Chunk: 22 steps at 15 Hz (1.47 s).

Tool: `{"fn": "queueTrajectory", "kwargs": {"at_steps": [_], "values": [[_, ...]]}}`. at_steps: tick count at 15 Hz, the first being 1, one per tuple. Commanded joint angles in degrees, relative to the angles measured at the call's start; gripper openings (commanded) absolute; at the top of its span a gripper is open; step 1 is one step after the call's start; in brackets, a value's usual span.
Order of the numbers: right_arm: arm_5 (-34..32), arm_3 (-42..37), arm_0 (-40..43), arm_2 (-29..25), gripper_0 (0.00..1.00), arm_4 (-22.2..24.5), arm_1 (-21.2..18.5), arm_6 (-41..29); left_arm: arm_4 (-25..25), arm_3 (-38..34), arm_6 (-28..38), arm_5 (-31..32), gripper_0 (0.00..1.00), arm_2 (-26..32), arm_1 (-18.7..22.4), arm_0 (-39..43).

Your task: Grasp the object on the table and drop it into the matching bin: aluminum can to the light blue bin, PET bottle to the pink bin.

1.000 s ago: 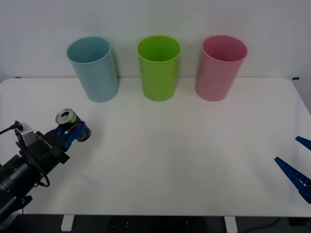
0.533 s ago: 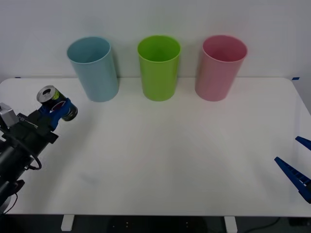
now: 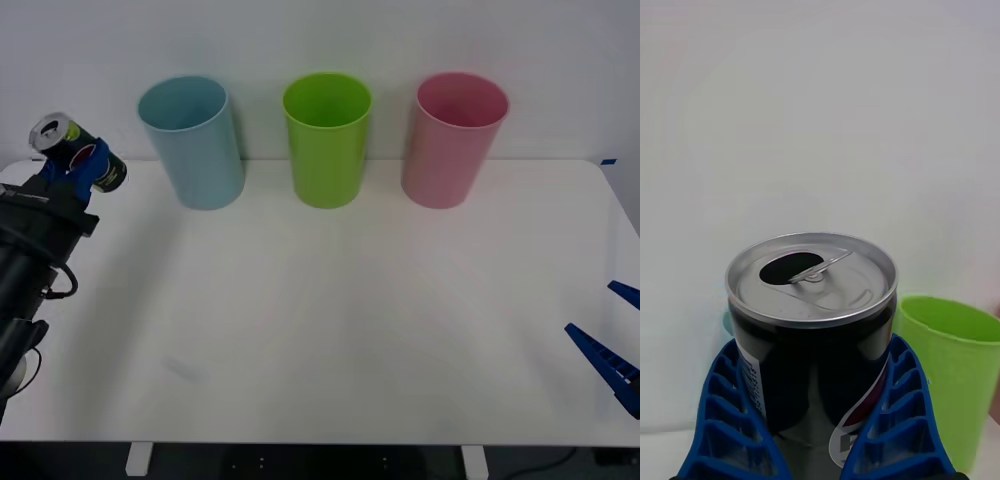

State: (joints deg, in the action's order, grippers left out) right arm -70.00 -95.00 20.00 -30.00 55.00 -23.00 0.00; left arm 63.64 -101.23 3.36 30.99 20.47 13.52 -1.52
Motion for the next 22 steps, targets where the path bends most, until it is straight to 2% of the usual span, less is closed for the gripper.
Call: {"fn": "queueTrajectory", "kwargs": {"at_steps": [1, 4, 8, 13, 22], "values": [[0.00, 0.00, 0.00, 0.00, 1.00, 0.00, 0.00, 0.00, 2.02, -0.02, 0.86, -4.10, 0.00, -0.79, 0.63, -2.69], [0.00, 0.00, 0.00, 0.00, 1.00, 0.00, 0.00, 0.00, 5.53, 0.68, 2.17, -8.58, 0.00, -2.72, 0.54, -6.12], [0.00, 0.00, 0.00, 0.00, 1.00, 0.00, 0.00, 0.00, 11.25, 7.89, 2.09, -9.02, 0.00, -3.69, 0.71, -13.59], [0.00, 0.00, 0.00, 0.00, 1.00, 0.00, 0.00, 0.00, 13.88, 23.10, 0.59, -8.58, 0.00, -6.76, 4.14, -25.81], [0.00, 0.00, 0.00, 0.00, 1.00, 0.00, 0.00, 0.00, 20.04, 42.78, -0.73, -9.90, 0.00, -7.12, 5.02, -41.37]]}}
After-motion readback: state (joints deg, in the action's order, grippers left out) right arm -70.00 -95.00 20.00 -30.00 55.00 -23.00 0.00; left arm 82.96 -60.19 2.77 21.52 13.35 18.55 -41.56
